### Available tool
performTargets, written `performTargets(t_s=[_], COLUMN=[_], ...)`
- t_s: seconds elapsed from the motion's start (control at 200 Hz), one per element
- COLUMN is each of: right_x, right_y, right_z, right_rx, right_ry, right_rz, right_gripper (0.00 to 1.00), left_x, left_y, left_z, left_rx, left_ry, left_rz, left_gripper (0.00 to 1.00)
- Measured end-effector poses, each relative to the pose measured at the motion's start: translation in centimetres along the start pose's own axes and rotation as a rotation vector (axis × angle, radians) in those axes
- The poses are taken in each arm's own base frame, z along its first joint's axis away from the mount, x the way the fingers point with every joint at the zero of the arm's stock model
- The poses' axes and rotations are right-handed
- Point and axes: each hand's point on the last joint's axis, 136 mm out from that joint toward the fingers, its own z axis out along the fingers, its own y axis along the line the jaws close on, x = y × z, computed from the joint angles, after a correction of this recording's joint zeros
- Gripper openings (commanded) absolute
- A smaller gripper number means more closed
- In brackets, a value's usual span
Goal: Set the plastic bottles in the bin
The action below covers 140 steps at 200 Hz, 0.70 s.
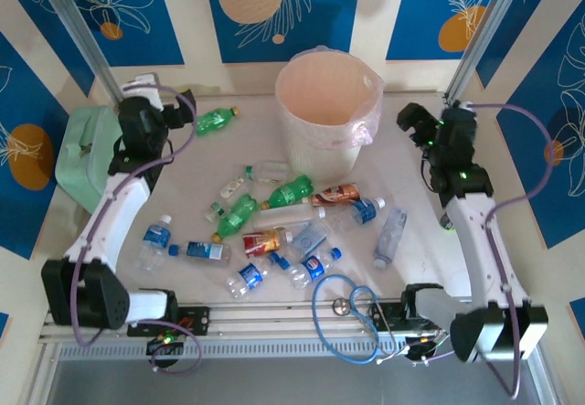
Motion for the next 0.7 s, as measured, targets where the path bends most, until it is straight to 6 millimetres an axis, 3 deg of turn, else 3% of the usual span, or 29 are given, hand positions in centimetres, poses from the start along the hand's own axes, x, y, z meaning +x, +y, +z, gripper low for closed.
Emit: performTargets(t_s=[0.08, 0.165, 0.27, 0.365, 0.525, 0.7], right_x=[4.3, 7.7, 9.0, 9.3, 10.6, 12.0], right_y=[-0.2, -0.4, -0.1, 0.1, 0.3, 0.6], right_z=[1.1, 0.3, -0.8, -1.4, -2.1, -2.6], right_rx=[0.078, 0.126, 0.139, 0.14, 0.135, 0.111], right_ry=[0.155, 0.267, 0.323, 0.345, 0.396, 0.446], right_rz=[-0.034, -0.078, -0.106, -0.121, -0.141, -0.154], right_gripper=[0.99, 0.99, 1.0, 0.98, 0.96, 0.95], left_x=[3.3, 8.0, 12.5, 13.9, 14.2, 15.4], left_y=[-0.6, -0.9, -1.6, -2.5, -3.8, -4.4], left_z=[3.0, 5.9, 8.8, 10.6, 12.2, 15.4], left_rx=[0.026, 0.049, 0.093, 0.145, 0.222, 0.288], left_ry=[0.12, 0.267, 0.416, 0.473, 0.486, 0.514], left_rz=[0.018, 0.036, 0.054, 0.057, 0.048, 0.057], left_gripper=[1.0, 1.0, 1.0, 1.0, 1.0, 1.0])
